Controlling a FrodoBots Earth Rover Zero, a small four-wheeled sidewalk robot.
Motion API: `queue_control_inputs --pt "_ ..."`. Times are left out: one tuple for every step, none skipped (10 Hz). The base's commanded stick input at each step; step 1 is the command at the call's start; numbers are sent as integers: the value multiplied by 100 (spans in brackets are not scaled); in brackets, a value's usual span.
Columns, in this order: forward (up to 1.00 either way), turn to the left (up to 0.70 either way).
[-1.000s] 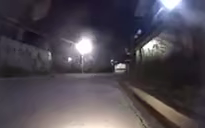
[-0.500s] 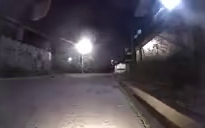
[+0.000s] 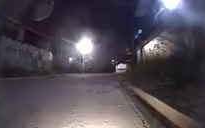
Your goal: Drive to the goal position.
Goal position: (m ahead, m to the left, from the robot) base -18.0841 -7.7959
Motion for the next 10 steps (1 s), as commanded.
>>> queue_control_inputs --pt "0 50" --pt "0 50" --pt "0 50" --pt "0 50" --pt "0 50" --pt "0 50" --pt "0 50" --pt "0 50" --pt "0 50" --pt "0 50"
